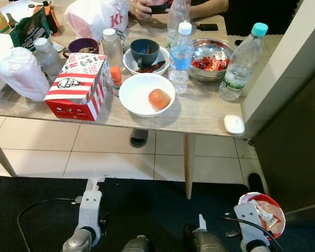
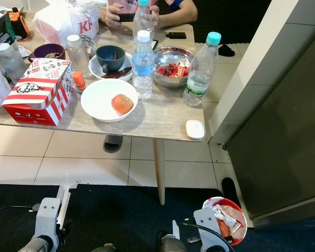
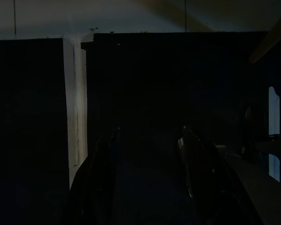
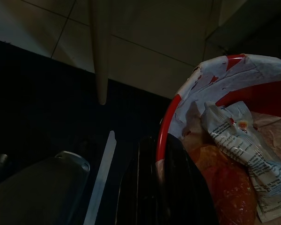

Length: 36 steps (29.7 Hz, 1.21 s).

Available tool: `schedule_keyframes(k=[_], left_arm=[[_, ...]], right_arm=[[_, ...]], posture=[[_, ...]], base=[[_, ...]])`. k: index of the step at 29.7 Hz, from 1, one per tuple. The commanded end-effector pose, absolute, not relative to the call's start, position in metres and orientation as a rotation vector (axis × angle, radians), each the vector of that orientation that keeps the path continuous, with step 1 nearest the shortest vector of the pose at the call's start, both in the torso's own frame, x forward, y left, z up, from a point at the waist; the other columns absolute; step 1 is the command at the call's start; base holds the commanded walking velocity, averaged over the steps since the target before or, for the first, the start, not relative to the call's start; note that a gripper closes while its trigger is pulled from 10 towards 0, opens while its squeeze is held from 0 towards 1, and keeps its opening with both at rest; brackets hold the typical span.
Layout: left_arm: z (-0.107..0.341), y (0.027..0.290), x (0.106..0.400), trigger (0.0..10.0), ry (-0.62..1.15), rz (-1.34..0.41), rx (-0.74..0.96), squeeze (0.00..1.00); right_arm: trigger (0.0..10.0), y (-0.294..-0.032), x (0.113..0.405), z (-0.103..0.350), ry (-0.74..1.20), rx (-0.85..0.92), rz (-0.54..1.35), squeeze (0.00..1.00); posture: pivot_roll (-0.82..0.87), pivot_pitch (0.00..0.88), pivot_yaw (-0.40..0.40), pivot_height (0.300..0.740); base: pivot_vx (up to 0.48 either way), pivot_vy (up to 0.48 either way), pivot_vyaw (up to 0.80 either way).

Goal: Restocking fridge

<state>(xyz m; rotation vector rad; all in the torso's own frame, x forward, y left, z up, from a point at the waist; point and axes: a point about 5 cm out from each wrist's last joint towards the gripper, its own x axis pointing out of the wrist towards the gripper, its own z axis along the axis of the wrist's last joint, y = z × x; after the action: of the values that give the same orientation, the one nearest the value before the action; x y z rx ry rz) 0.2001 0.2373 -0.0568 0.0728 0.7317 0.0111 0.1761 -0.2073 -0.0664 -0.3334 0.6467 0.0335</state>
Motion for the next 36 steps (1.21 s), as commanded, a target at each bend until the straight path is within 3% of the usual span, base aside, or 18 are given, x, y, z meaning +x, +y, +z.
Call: schedule_keyframes(k=[1,25,36], left_arm=[[-0.063,0.232,0.192,10.0,0.76,0.003,0.071,0.0],[-0.064,0.234,0.188,10.0,0.777,0.007,0.106,0.0],[-0.07,0.239,0.176,10.0,0.818,0.029,0.106,0.0]], right_arm=[[10.0,-0.21,0.171,-0.068,0.649,-0.339,0.023,0.0],[10.0,-0.215,0.17,-0.069,0.662,-0.352,0.015,0.0],[10.0,-0.222,0.153,-0.077,0.736,-0.377,0.018,0.0]], posture=[[-0.07,0.176,-0.022,0.727],[-0.07,0.145,-0.024,0.727],[-0.07,0.149,-0.031,0.727]], base=[[0.0,0.0,0.0],[0.0,0.0,0.0],[0.0,0.0,0.0]])
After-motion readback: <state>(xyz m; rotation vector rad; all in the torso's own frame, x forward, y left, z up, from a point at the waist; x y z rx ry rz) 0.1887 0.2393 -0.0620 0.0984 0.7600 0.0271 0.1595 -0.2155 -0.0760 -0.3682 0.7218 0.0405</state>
